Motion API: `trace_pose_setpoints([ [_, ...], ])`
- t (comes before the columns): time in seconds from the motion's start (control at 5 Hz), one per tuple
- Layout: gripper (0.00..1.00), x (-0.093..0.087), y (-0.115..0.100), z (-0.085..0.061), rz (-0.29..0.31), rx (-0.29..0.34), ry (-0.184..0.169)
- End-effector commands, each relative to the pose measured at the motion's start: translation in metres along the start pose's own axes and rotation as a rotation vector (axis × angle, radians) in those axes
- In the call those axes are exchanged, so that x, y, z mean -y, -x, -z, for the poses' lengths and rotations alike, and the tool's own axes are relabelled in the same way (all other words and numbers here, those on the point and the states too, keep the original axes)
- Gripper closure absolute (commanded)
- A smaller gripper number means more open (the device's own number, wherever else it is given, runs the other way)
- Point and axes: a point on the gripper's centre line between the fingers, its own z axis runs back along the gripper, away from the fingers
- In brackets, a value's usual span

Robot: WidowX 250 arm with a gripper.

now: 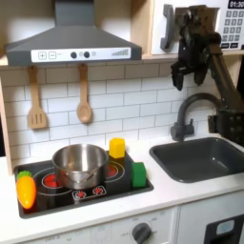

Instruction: Close microwave

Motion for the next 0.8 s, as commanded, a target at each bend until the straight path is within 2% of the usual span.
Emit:
trace_pose_setpoints([
  [0.0, 0.0, 0.003, -0.005, -0.002, 0.001, 0.002, 0.009],
  [0.4, 0.0, 0.001, 0.006, 0.001, 0.011, -0.007, 0.004],
  [0.6, 0.0, -0.002, 0.012, 0.011, 0.008, -0.035, -0.005],
])
